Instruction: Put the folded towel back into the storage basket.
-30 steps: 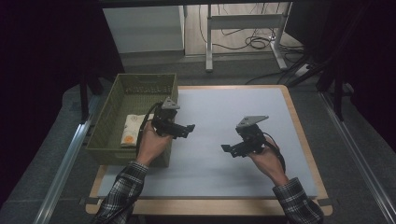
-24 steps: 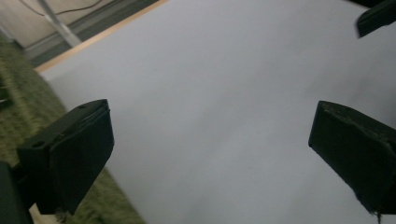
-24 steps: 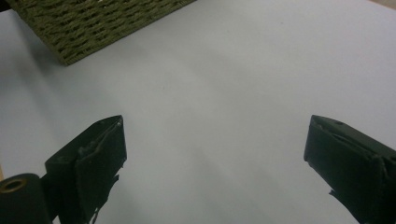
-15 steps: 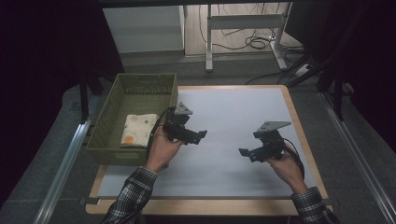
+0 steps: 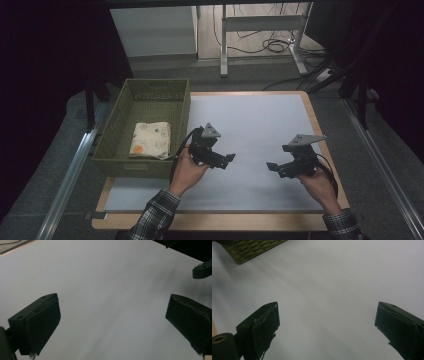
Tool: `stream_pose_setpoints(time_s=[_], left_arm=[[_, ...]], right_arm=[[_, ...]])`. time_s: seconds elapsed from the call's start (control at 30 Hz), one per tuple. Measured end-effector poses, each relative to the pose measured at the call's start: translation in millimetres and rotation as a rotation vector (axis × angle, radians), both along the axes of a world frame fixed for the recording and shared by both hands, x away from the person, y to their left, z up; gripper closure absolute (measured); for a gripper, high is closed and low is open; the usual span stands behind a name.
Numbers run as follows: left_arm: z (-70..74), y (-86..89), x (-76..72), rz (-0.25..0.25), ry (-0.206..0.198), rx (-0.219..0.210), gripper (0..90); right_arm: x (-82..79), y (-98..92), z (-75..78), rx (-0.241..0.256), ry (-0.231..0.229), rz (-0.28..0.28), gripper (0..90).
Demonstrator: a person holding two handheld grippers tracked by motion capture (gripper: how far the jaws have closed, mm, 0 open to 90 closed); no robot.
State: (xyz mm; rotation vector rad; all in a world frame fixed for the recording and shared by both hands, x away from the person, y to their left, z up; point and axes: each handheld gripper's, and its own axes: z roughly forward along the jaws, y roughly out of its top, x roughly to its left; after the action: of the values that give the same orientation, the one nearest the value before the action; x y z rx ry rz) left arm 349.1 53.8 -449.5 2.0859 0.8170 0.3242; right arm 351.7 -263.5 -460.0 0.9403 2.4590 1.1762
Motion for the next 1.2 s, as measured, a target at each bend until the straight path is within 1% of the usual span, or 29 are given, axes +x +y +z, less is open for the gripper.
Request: stream_pose_setpoints(time_s=[0.1, 0.2, 0.3, 0.4, 0.57, 0.67, 0.77, 0.9, 0.97, 1.0, 1.03, 1.07, 1.1, 1.17, 1.2], left_arm=[[-8.6, -3.0, -7.6, -0.013, 0.0, -0.015, 0.0], [-17.3, -4.8, -14.1, -0.021, 0.001, -0.019, 0.0], [-27.7, -4.9, -20.4, -0.028, 0.016, -0.028, 0.0], [-38.0, -3.4, -27.1, -0.031, 0.03, -0.023, 0.0], [-53.5, 3.9, -38.2, -0.015, 0.036, -0.022, 0.0], [-66.1, 10.1, -44.7, 0.001, 0.048, -0.006, 0.0], [-77.0, 14.9, -49.8, 0.018, 0.055, 0.013, 0.0], [-89.6, 20.8, -53.0, 0.047, 0.061, 0.044, 0.0], [-95.3, 22.9, -52.1, 0.061, 0.085, 0.056, 0.2], [-95.3, 23.5, -51.7, 0.067, 0.093, 0.054, 0.3], [-95.1, 23.8, -51.7, 0.073, 0.091, 0.05, 0.5], [-95.6, 23.3, -50.8, 0.083, 0.105, 0.054, 0.7], [-96.3, 22.7, -49.2, 0.086, 0.118, 0.064, 0.8], [-96.6, 20.6, -50.0, 0.092, 0.111, 0.081, 0.9], [-96.8, 17.9, -51.2, 0.097, 0.094, 0.111, 1.1]], right_arm=[[-4.2, -3.7, -1.4, 0.002, -0.004, 0.001, 5.9], [-7.3, -5.2, -4.0, 0.0, -0.003, 0.002, 5.9], [-11.4, -5.9, -8.7, -0.004, -0.002, 0.004, 6.0], [-14.7, -6.2, -13.9, -0.004, 0.001, 0.007, 5.9], [-20.1, -7.4, -26.3, 0.005, 0.014, 0.002, 6.0], [-23.2, -7.4, -35.8, 0.008, 0.028, -0.001, 6.0], [-26.0, -6.4, -45.4, -0.001, 0.034, -0.006, 6.0], [-27.4, -4.0, -56.9, -0.034, 0.043, -0.009, 5.9], [-27.3, -2.4, -62.3, -0.046, 0.057, -0.006, 5.9], [-27.2, -1.9, -65.0, -0.05, 0.059, -0.003, 5.9], [-27.4, -1.3, -67.6, -0.054, 0.063, -0.003, 5.8], [-27.6, -1.0, -69.5, -0.059, 0.06, -0.003, 5.5], [-28.9, -0.4, -71.1, -0.062, 0.039, -0.004, 5.5], [-30.3, 1.4, -71.5, -0.081, 0.026, -0.005, 5.5], [-30.7, 2.1, -71.8, -0.091, 0.018, -0.003, 5.6]])
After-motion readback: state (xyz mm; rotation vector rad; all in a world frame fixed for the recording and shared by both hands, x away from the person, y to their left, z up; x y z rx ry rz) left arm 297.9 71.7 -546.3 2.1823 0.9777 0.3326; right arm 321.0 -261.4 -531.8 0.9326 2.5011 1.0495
